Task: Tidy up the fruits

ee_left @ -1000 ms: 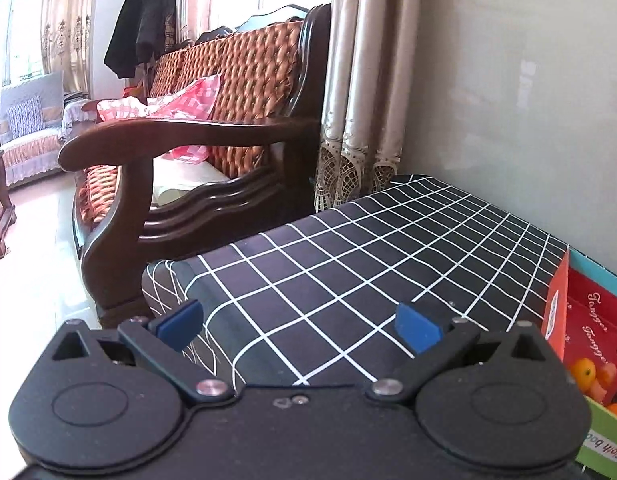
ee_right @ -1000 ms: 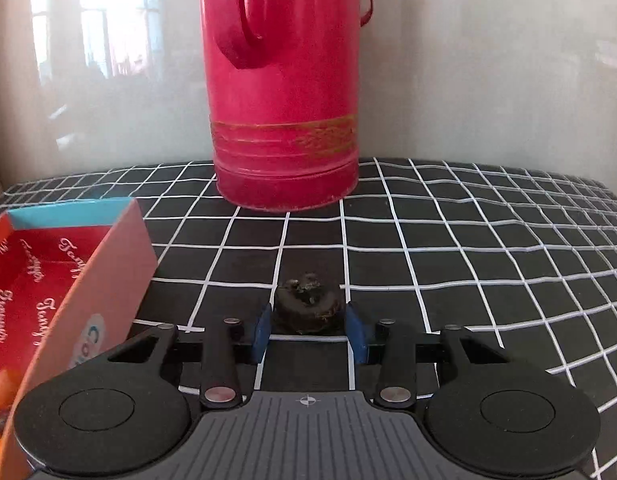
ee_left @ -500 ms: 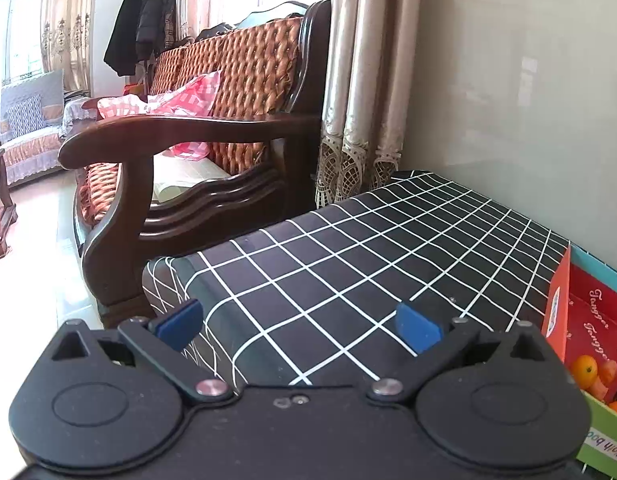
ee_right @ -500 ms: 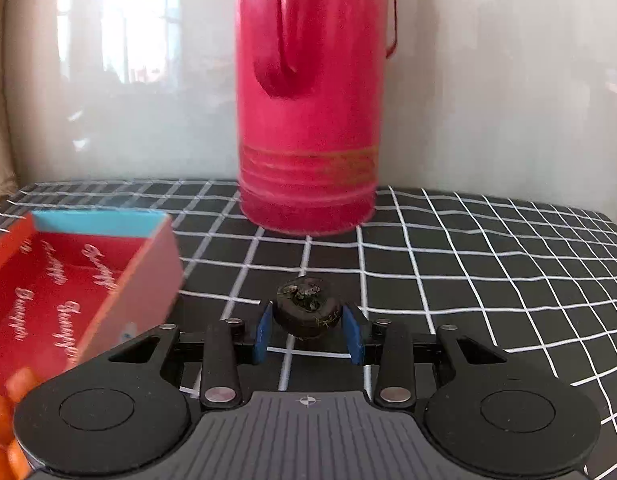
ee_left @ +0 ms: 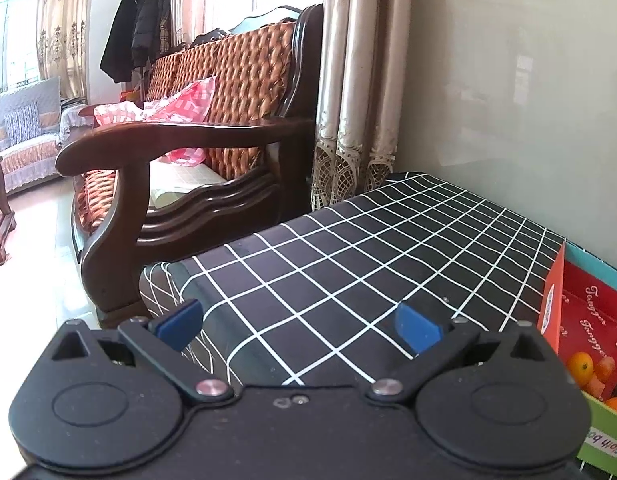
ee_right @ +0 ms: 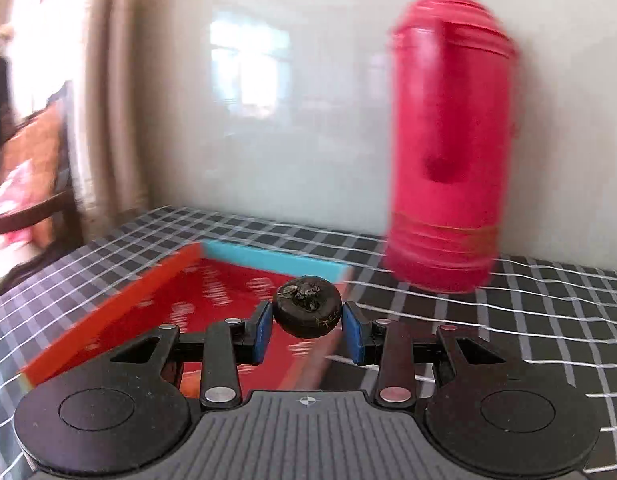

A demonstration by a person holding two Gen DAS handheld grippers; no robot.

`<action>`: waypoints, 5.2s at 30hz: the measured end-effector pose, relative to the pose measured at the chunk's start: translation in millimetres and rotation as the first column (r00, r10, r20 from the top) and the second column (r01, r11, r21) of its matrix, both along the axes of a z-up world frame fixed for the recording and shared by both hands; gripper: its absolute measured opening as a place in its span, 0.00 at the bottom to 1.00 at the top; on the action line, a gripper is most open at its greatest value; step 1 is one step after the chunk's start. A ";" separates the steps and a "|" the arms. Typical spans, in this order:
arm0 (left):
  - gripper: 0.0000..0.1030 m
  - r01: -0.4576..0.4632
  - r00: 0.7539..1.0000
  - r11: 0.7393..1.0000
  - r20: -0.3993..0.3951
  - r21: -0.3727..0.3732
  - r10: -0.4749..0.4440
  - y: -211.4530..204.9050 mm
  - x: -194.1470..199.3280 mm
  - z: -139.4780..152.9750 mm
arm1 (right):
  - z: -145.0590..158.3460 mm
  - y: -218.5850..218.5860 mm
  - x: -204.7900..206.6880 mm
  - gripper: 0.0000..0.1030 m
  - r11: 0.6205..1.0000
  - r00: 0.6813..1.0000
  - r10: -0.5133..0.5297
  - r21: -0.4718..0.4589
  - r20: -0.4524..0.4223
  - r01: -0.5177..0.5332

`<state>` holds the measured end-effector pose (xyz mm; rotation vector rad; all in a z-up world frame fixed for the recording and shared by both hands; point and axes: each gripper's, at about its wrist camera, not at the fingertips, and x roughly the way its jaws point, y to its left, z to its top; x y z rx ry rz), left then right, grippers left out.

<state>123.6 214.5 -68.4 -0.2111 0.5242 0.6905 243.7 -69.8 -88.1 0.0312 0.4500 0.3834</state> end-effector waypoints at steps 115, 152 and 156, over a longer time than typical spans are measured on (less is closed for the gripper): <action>0.94 0.528 0.847 0.845 0.010 0.087 -0.531 -159.6 -137.6 83.8 | 82.2 -75.1 -248.6 1.00 0.949 0.939 -0.295 0.057 -0.177 0.309; 0.91 0.568 0.816 0.815 0.052 0.113 -0.575 -163.8 -137.0 85.1 | 87.5 -70.1 -248.9 1.00 0.948 0.943 -0.299 0.065 -0.143 0.311; 0.88 0.579 0.807 0.809 0.073 0.100 -0.586 -163.2 -132.5 83.6 | 84.7 -72.5 -244.9 1.00 0.946 0.940 -0.307 0.062 -0.151 0.319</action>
